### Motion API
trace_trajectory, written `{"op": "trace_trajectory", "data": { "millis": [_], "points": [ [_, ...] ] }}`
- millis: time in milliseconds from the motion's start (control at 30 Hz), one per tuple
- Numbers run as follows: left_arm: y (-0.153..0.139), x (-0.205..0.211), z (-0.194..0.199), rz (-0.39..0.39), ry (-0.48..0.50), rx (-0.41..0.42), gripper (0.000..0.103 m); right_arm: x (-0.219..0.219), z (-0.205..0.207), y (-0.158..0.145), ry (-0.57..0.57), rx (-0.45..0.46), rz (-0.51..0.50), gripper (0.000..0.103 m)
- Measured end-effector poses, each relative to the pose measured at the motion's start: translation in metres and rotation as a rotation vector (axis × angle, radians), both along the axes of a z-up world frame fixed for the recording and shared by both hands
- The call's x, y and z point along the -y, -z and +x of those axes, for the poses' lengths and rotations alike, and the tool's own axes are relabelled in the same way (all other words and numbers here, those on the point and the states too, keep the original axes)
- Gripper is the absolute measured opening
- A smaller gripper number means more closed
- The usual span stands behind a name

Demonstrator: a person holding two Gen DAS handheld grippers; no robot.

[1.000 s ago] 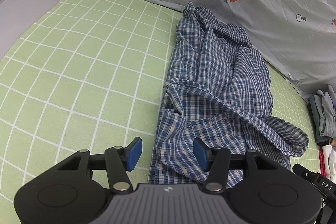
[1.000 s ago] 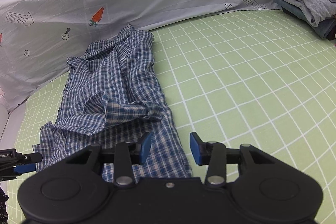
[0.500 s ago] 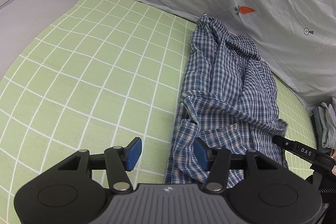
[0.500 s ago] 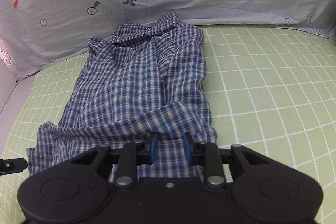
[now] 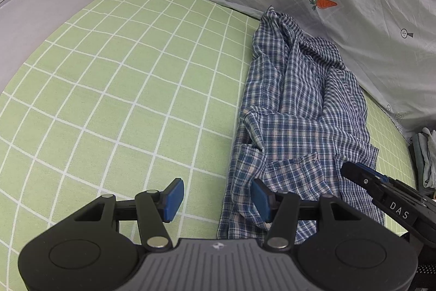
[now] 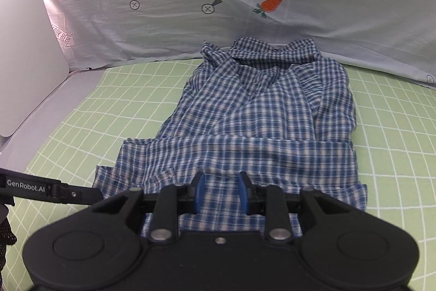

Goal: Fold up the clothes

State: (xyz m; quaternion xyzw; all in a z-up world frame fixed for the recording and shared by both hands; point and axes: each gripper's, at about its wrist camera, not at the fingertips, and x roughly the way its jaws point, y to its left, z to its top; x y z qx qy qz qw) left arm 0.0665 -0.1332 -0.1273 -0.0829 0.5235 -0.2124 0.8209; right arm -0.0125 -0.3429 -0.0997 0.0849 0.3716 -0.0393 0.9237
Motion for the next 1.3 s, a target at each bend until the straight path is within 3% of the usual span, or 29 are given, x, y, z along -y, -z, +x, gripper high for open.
{"op": "trace_trajectory", "data": {
  "millis": [367, 400, 433, 500, 667, 767, 867, 933, 1067, 1167, 1233, 1300],
  "points": [
    [0.004, 0.005, -0.001, 0.008, 0.030, -0.012, 0.056, -0.034, 0.026, 0.012, -0.199, -0.045, -0.035, 0.028],
    [0.004, 0.005, -0.001, 0.008, 0.031, -0.013, 0.056, -0.033, 0.026, 0.011, -0.199, -0.039, -0.041, 0.023],
    [0.004, 0.005, -0.001, 0.008, 0.032, -0.014, 0.056, -0.032, 0.026, 0.011, -0.199, -0.034, -0.047, 0.011],
    [0.004, 0.006, -0.002, 0.006, 0.036, -0.013, 0.056, -0.031, 0.026, 0.010, -0.199, -0.023, -0.059, 0.002],
    [0.003, 0.005, -0.001, -0.006, 0.044, -0.012, 0.056, -0.010, 0.018, -0.008, -0.082, 0.065, -0.079, 0.000],
    [0.005, 0.005, -0.001, -0.007, 0.042, -0.021, 0.056, 0.006, 0.019, -0.013, -0.041, 0.066, -0.031, 0.000],
    [0.007, 0.006, -0.001, -0.009, 0.039, -0.031, 0.056, -0.004, 0.020, -0.009, -0.117, 0.031, -0.015, 0.007],
    [0.008, 0.006, -0.001, -0.008, 0.039, -0.035, 0.056, -0.018, 0.021, -0.003, -0.171, 0.008, -0.037, 0.030],
    [0.006, 0.004, -0.003, 0.003, 0.039, -0.029, 0.056, -0.037, 0.027, 0.012, -0.211, -0.048, -0.057, 0.033],
    [0.006, 0.001, -0.003, 0.005, 0.036, -0.033, 0.057, -0.042, 0.028, 0.018, -0.232, -0.063, -0.085, 0.025],
    [0.007, 0.001, -0.003, 0.007, 0.034, -0.039, 0.057, -0.044, 0.027, 0.021, -0.251, -0.067, -0.106, 0.002],
    [0.007, 0.002, -0.003, 0.008, 0.034, -0.042, 0.057, -0.039, 0.024, 0.018, -0.231, -0.040, -0.100, 0.001]
  ]
}}
